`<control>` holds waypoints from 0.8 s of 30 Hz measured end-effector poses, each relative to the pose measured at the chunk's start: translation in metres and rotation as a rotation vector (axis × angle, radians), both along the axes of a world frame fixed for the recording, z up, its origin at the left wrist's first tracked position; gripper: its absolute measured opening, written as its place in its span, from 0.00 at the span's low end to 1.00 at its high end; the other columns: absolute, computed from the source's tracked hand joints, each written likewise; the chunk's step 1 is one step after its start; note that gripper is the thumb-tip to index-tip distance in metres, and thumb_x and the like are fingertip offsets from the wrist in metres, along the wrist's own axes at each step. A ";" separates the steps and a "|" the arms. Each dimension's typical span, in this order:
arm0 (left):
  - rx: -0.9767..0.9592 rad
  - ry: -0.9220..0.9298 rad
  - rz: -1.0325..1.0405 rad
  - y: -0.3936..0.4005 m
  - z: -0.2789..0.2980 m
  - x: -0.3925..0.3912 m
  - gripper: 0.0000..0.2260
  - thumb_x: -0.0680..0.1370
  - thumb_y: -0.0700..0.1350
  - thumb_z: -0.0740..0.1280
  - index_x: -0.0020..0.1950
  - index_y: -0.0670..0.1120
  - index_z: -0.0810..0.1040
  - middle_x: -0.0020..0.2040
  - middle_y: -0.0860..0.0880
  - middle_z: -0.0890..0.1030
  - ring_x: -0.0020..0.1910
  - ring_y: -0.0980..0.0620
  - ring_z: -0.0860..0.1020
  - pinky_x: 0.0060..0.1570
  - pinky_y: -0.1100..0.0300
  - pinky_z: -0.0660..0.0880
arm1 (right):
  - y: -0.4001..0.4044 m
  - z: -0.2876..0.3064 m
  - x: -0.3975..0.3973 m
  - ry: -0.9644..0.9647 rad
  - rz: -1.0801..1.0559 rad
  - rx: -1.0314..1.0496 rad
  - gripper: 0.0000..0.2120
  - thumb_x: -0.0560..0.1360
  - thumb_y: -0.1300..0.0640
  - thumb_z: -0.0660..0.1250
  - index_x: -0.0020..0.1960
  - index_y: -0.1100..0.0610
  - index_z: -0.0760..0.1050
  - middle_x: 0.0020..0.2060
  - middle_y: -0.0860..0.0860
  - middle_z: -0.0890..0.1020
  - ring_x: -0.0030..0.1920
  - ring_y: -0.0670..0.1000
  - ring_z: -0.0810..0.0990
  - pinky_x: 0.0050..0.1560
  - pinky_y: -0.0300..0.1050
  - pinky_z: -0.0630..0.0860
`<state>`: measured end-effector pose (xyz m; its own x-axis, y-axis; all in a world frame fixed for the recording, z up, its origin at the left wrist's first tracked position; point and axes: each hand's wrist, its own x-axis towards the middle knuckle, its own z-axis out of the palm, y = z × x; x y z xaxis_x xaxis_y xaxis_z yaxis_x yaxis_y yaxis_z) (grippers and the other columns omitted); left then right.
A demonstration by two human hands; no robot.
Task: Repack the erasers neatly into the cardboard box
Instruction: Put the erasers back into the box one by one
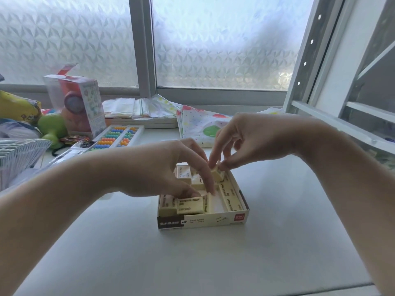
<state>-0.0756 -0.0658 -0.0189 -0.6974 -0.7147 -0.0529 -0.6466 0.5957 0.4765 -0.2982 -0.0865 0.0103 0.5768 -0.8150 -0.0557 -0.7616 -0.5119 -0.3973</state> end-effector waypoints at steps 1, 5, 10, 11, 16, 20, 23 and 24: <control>-0.006 -0.016 -0.010 0.000 0.000 0.000 0.12 0.75 0.50 0.75 0.49 0.70 0.84 0.61 0.67 0.71 0.64 0.65 0.72 0.71 0.55 0.68 | 0.001 0.000 0.001 0.005 0.004 0.015 0.06 0.73 0.50 0.77 0.48 0.39 0.88 0.43 0.44 0.87 0.42 0.42 0.82 0.43 0.41 0.75; -0.002 -0.080 -0.060 0.002 0.001 -0.001 0.14 0.78 0.50 0.72 0.53 0.73 0.82 0.64 0.70 0.68 0.67 0.66 0.69 0.73 0.57 0.65 | 0.005 -0.001 0.008 0.068 0.005 0.005 0.09 0.69 0.40 0.78 0.48 0.38 0.87 0.46 0.45 0.88 0.47 0.45 0.84 0.48 0.49 0.80; -0.033 -0.152 -0.096 0.004 0.004 -0.002 0.15 0.80 0.51 0.69 0.56 0.75 0.79 0.66 0.70 0.62 0.72 0.66 0.61 0.72 0.61 0.60 | 0.009 0.000 0.011 0.062 -0.015 0.002 0.09 0.68 0.42 0.80 0.47 0.42 0.88 0.46 0.43 0.87 0.46 0.40 0.84 0.46 0.41 0.79; -0.046 -0.159 -0.098 0.004 0.003 -0.003 0.15 0.80 0.51 0.69 0.55 0.74 0.79 0.66 0.69 0.61 0.72 0.66 0.61 0.72 0.60 0.60 | 0.010 0.001 0.011 0.062 -0.011 0.016 0.09 0.68 0.43 0.80 0.48 0.42 0.88 0.46 0.43 0.87 0.47 0.40 0.85 0.46 0.40 0.78; -0.101 -0.102 -0.096 0.002 0.003 0.000 0.13 0.76 0.48 0.74 0.51 0.69 0.82 0.63 0.67 0.65 0.69 0.67 0.65 0.73 0.59 0.63 | 0.014 0.004 0.009 0.010 0.003 0.097 0.13 0.68 0.52 0.83 0.50 0.43 0.85 0.48 0.41 0.86 0.48 0.38 0.85 0.46 0.38 0.77; -0.116 0.006 -0.089 0.000 0.004 0.005 0.10 0.70 0.50 0.79 0.45 0.65 0.85 0.59 0.68 0.69 0.63 0.69 0.71 0.62 0.71 0.64 | 0.017 0.005 0.010 -0.068 0.034 0.188 0.15 0.67 0.58 0.83 0.49 0.48 0.84 0.45 0.42 0.85 0.47 0.44 0.87 0.46 0.40 0.81; -0.105 0.042 -0.084 -0.004 0.005 0.010 0.08 0.67 0.51 0.81 0.40 0.64 0.86 0.57 0.66 0.74 0.62 0.67 0.74 0.59 0.71 0.65 | 0.018 0.003 0.013 -0.103 0.059 0.220 0.14 0.67 0.60 0.83 0.47 0.49 0.82 0.42 0.42 0.86 0.46 0.46 0.88 0.48 0.43 0.82; -0.093 0.057 -0.081 -0.007 0.006 0.013 0.07 0.68 0.50 0.81 0.40 0.62 0.86 0.56 0.65 0.77 0.61 0.67 0.75 0.60 0.70 0.66 | 0.019 0.003 0.015 -0.113 0.064 0.227 0.14 0.67 0.60 0.83 0.46 0.50 0.82 0.41 0.42 0.86 0.46 0.46 0.88 0.48 0.44 0.83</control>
